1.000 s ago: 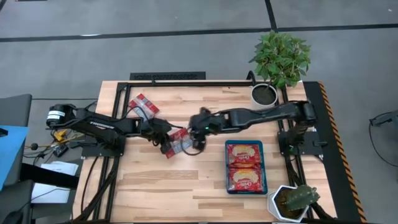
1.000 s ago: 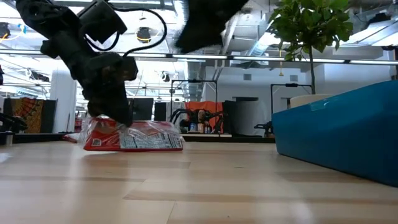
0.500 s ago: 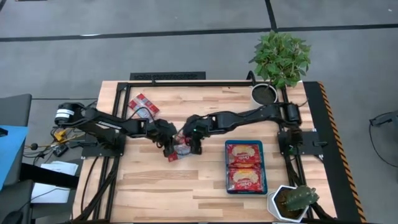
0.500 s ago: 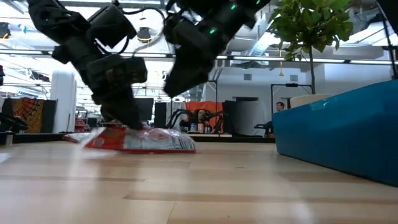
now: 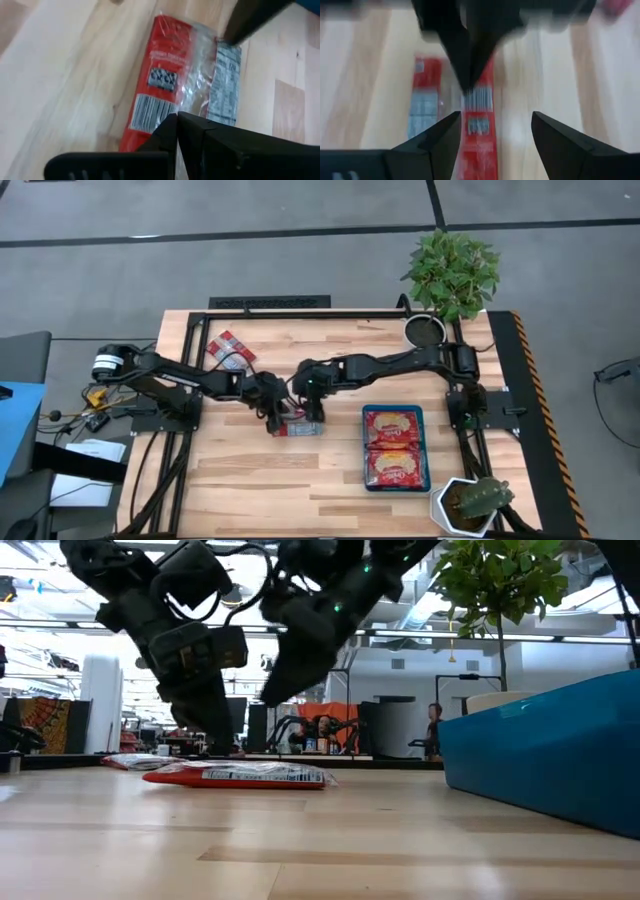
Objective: Sort popcorn bags into baskets
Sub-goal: Put the bottom red popcorn bag into the blue bin
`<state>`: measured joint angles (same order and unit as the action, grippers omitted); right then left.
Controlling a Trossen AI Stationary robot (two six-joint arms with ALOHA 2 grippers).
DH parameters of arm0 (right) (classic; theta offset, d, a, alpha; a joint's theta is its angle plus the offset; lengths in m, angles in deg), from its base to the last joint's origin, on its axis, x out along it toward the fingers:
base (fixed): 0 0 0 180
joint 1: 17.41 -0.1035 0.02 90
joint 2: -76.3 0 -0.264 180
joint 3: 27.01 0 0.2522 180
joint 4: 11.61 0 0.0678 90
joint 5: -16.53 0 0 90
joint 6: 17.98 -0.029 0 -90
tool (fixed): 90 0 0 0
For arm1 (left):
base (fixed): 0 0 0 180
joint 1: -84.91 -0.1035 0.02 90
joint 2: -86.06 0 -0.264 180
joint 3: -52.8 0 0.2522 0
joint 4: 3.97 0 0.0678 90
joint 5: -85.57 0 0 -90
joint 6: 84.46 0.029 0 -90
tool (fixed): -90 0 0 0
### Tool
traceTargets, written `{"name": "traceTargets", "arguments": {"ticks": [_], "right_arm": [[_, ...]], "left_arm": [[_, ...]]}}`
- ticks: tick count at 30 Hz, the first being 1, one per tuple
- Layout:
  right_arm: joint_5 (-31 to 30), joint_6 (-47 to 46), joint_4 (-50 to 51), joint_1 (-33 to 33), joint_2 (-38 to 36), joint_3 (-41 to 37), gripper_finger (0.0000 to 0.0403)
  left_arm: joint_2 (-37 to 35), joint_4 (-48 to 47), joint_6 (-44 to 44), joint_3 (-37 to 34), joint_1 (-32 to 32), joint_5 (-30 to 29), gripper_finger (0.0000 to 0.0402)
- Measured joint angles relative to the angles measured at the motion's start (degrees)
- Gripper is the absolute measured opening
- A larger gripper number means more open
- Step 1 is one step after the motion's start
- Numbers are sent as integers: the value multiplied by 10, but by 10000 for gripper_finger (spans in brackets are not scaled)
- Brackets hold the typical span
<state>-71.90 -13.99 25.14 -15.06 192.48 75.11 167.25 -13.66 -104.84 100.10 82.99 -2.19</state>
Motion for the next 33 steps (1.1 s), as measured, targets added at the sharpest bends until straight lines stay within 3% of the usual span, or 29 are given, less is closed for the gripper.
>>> {"name": "traceTargets", "arguments": {"ticks": [9,19,26,33], "right_arm": [[0,1,3,-22,12,-6,263],[-45,-16,-58,-43,13,-27,262],[-60,-25,-86,-42,13,-59,262],[-78,-26,-122,-42,13,-80,262]], "left_arm": [[-81,-220,11,72,0,-61,0],[-249,-413,-28,126,0,-140,0],[-360,-434,-69,130,0,-181,0],[-405,-442,-84,130,0,-211,0]]}}
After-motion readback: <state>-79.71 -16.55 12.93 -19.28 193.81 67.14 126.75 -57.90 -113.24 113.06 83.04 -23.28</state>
